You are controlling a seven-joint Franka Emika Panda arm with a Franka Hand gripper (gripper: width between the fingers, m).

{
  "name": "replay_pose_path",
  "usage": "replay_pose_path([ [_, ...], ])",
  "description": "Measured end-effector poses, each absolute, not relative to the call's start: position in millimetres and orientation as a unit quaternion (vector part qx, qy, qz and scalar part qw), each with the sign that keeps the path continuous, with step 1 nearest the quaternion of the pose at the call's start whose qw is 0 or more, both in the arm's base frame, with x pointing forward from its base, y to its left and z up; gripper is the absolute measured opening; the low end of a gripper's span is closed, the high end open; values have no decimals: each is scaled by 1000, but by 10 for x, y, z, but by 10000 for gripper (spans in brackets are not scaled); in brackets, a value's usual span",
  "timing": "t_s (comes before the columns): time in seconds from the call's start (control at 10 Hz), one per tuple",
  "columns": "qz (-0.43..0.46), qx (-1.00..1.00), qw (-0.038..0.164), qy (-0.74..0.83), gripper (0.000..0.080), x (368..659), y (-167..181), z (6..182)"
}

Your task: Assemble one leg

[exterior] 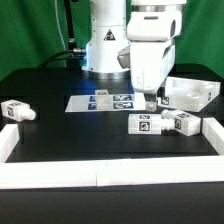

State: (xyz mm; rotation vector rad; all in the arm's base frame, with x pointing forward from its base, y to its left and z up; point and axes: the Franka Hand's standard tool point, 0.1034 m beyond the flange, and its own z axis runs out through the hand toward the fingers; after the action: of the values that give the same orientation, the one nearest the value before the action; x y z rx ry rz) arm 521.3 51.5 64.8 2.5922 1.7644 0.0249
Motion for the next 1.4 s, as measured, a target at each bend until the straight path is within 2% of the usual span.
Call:
replay_pose_path([
  [0.3,8,820,2,572,650,5183,491,603],
  [0.4,4,808,-3,589,650,5019,406,432],
  [0.7,13,798,-7,603,650,4744,263,127],
  [0.8,12,800,-9,600,650,4769,221,75],
  [1.1,12,801,-9,599,620,4777,218,62],
  [1.2,12,801,-9,599,440,4777,218,61],
  [1.3,12,801,-9,599,440,4777,218,61],
  [1.4,12,801,-9,599,285,4777,218,61],
])
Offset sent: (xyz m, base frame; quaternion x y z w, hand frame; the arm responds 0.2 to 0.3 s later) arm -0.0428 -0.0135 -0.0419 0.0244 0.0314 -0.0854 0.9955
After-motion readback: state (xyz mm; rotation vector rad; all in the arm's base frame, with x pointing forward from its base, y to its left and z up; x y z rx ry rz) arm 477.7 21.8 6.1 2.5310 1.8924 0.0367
